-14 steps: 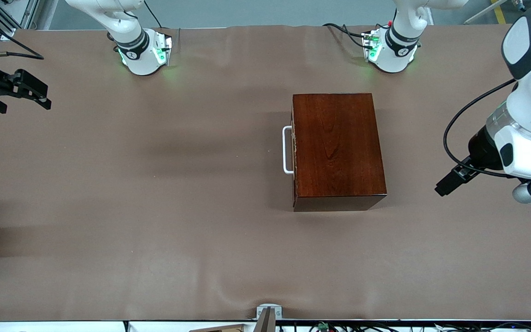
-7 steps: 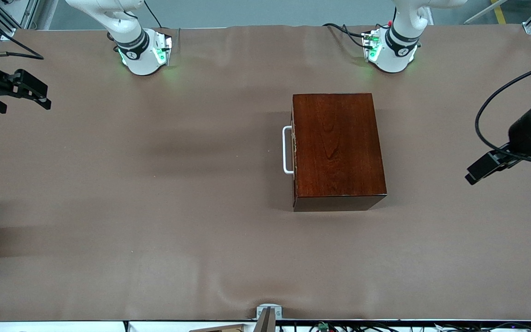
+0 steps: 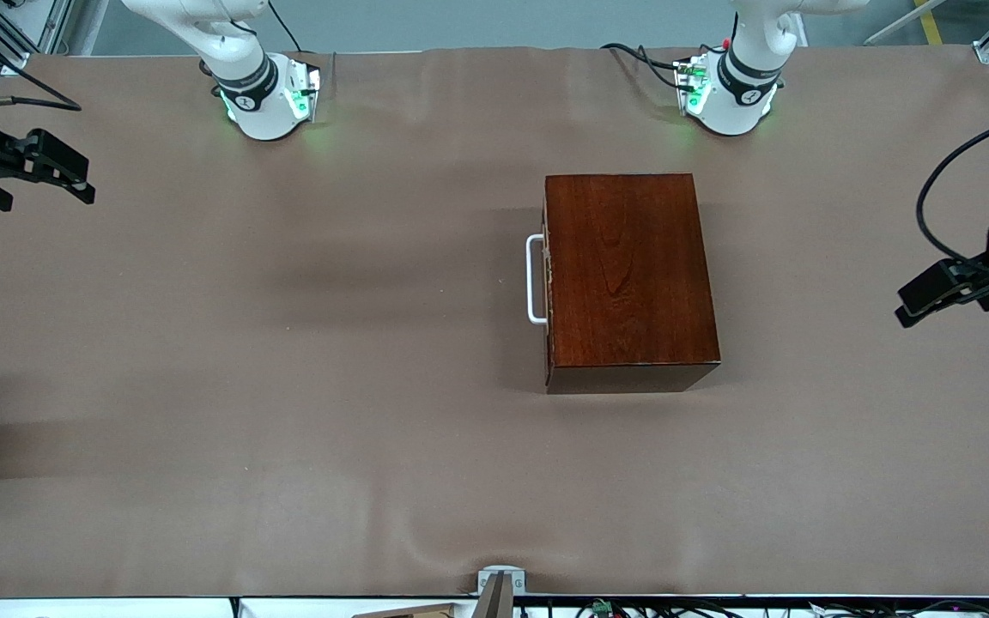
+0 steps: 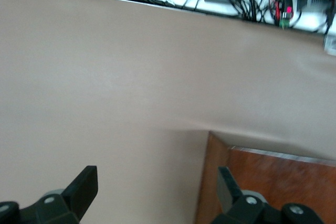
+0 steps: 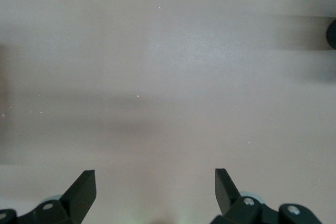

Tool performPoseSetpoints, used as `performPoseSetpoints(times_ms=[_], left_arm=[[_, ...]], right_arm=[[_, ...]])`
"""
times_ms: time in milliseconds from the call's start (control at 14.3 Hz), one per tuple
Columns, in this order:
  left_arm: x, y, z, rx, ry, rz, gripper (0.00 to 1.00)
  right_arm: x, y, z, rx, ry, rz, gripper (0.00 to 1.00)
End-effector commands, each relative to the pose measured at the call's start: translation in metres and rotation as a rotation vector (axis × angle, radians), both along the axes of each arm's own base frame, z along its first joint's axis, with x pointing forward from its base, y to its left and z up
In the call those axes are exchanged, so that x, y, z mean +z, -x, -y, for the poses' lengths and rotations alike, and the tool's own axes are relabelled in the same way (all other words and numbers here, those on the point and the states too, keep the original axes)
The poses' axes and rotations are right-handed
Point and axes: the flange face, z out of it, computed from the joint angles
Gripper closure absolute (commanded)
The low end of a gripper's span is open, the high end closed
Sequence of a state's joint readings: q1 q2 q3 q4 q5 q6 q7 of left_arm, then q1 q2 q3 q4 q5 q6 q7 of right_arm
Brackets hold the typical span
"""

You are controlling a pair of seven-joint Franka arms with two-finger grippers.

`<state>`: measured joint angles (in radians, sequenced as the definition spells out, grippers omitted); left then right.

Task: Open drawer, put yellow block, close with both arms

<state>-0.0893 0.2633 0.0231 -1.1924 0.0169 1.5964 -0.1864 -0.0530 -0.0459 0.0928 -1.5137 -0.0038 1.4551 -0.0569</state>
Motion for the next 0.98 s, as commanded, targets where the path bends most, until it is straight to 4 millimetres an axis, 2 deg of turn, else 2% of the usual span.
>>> performPoseSetpoints(times_ms=[0, 349, 489, 768, 908], left_arm=[[0.0, 0.012, -0.014, -0.095, -0.012, -0.049, 0.0], [0.002, 0.033, -0.018, -0.133, -0.016, -0.091, 0.0], [-0.001, 0.041, -0.03, -0.151, -0.018, -0.105, 0.0], [-0.001, 0.06, -0.025, -0.178, -0.018, -0.121, 0.0], [-0.002, 0.077, -0.022, -0.186, -0.017, -0.133, 0.0]], right_arm=[[0.003, -0.002, 0.003, 0.002, -0.003, 0.002, 0.0], [0.003, -0.002, 0.003, 0.002, -0.003, 0.002, 0.0], [0.003, -0.002, 0.003, 0.002, -0.003, 0.002, 0.0], [0.003, -0.002, 0.003, 0.002, -0.003, 0.0, 0.0], [0.003, -0.002, 0.003, 0.002, -0.003, 0.002, 0.0]])
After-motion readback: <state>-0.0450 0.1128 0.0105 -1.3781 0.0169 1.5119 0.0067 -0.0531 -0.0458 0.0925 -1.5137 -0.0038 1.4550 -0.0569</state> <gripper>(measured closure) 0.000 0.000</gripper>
